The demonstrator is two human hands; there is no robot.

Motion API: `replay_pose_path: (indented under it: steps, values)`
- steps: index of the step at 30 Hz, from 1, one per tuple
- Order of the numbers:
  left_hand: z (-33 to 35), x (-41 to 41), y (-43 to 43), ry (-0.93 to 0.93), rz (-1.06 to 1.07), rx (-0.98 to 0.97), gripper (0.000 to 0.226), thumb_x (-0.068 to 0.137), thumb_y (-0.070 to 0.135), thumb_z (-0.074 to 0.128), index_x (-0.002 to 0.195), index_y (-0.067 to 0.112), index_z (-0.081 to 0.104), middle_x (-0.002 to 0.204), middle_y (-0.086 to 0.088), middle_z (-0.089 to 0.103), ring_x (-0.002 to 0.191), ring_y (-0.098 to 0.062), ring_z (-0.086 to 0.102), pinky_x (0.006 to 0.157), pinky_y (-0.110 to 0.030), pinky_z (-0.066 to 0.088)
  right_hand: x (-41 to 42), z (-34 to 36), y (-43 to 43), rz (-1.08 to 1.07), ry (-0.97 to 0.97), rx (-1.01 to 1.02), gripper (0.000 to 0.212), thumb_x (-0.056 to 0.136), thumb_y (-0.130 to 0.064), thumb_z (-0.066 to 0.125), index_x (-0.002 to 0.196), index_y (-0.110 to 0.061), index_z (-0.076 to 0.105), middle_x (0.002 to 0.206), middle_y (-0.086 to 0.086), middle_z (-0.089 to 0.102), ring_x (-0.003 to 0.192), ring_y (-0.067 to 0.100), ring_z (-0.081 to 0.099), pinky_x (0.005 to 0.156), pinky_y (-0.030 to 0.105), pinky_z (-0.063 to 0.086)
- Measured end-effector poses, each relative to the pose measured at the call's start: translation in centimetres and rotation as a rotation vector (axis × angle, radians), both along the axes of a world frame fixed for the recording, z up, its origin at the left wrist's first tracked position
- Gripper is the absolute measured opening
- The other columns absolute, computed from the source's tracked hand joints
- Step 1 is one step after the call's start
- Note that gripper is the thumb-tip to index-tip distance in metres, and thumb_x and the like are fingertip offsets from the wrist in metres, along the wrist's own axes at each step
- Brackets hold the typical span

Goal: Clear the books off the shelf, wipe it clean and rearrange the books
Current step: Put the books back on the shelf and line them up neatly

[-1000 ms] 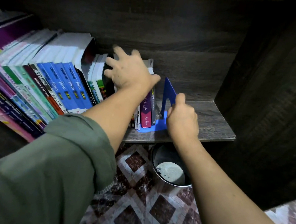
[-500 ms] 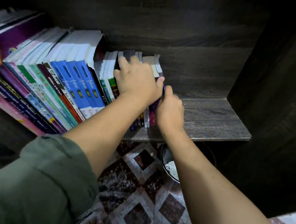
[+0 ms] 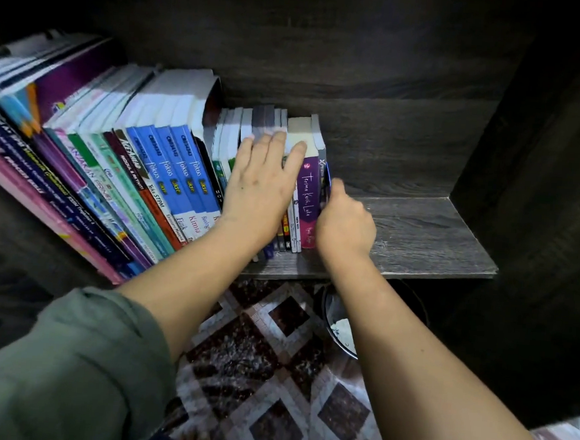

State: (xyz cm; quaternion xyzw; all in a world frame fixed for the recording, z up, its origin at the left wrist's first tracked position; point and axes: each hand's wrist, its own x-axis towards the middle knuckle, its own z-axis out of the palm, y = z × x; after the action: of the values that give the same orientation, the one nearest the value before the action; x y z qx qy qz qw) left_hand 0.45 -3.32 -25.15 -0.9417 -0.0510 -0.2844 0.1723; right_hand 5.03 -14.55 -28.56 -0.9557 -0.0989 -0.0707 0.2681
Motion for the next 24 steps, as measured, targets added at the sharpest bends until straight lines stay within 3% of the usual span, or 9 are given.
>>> replay_pose_path:
  steps: [2,4,6,8,10,13,18,20,24]
  values:
    - [-1.4,-1.5,0.1,-0.073,0.013,0.023,0.082,0.076,-0.001,0.052,0.151,0.010,0.020,0.154,-0.020,0.025,0.144,-0.035,0.021,0.118,-0.049,0.008,-0.2,-1.0,-0.3,0.002,0.095,0.016,0.048,0.099,-0.013,0.038,0.143,-0.029,0.032,0.113,0.019,0.064,0.104,0.039,0.060,0.079,0.039,0.046]
    - [-3.1,-3.3,0.2,-0.117,0.061,-0.011,0.091,0.076,0.004,0.059,0.153,0.008,0.011,0.159,-0.021,0.006,0.147,-0.037,0.004,0.117,-0.051,-0.003,-0.4,-2.0,-0.4,-0.004,0.144,0.107,0.048,0.098,-0.011,0.036,0.143,-0.030,0.034,0.111,0.020,0.064,0.102,0.039,0.060,0.081,0.040,0.047]
    - [-4.3,-4.9,0.7,-0.127,0.150,-0.081,0.101,0.081,0.028,0.067,0.154,0.010,-0.001,0.157,-0.017,-0.021,0.144,-0.037,-0.020,0.115,-0.051,-0.015,-0.1,-2.3,-0.4,-0.020,0.167,0.179,0.048,0.099,-0.012,0.036,0.142,-0.032,0.038,0.109,0.020,0.064,0.102,0.039,0.059,0.083,0.040,0.048]
    - [-4.9,-5.6,1.5,-0.139,0.249,-0.159,0.108,0.084,0.047,0.060,0.152,0.013,-0.016,0.148,-0.015,-0.041,0.138,-0.039,-0.033,0.111,-0.053,-0.021,0.3,-2.4,-0.6,-0.011,0.165,0.187,0.049,0.100,-0.014,0.039,0.143,-0.036,0.039,0.108,0.020,0.065,0.102,0.038,0.059,0.085,0.039,0.048]
    - [-4.9,-5.8,2.6,-0.181,0.321,-0.238,0.113,0.082,0.057,0.059,0.150,0.012,-0.019,0.150,-0.021,-0.036,0.140,-0.046,-0.020,0.109,-0.054,-0.022,0.5,-2.5,-1.1,0.014,0.140,0.203,0.049,0.100,-0.016,0.041,0.143,-0.039,0.039,0.104,0.019,0.066,0.100,0.037,0.059,0.085,0.038,0.048]
    - [-4.8,-5.8,3.9,-0.206,0.313,-0.329,0.118,0.078,0.067,0.060,0.150,0.003,-0.008,0.151,-0.028,-0.010,0.140,-0.049,-0.003,0.111,-0.053,-0.018,0.6,-2.5,-1.3,0.040,0.124,0.241,0.048,0.100,-0.017,0.043,0.142,-0.041,0.041,0.101,0.020,0.066,0.095,0.035,0.060,0.085,0.037,0.049]
    - [-5.6,-5.3,5.0,-0.119,0.229,-0.407,0.133,0.075,0.075,0.057,0.138,0.006,-0.038,0.141,-0.022,-0.041,0.130,-0.038,-0.041,0.104,-0.054,-0.029,0.8,-2.9,-0.9,0.089,0.092,0.191,0.050,0.098,-0.021,0.048,0.144,-0.041,0.039,0.106,0.019,0.068,0.099,0.037,0.062,0.088,0.038,0.050]
    - [-5.5,-5.2,5.2,-0.098,0.207,-0.421,0.136,0.074,0.074,0.060,0.136,0.007,-0.041,0.134,-0.018,-0.053,0.126,-0.036,-0.046,0.100,-0.053,-0.034,1.1,-3.1,-0.9,0.098,0.096,0.178,0.051,0.099,-0.022,0.049,0.145,-0.041,0.037,0.107,0.019,0.068,0.100,0.036,0.061,0.089,0.039,0.050]
    - [-5.4,-5.1,5.1,-0.078,0.185,-0.438,0.137,0.073,0.072,0.062,0.135,0.009,-0.043,0.131,-0.017,-0.056,0.124,-0.037,-0.048,0.098,-0.054,-0.036,1.3,-3.3,-1.3,0.085,0.148,0.205,0.051,0.098,-0.030,0.050,0.144,-0.045,0.035,0.110,0.019,0.066,0.103,0.037,0.060,0.091,0.039,0.049]
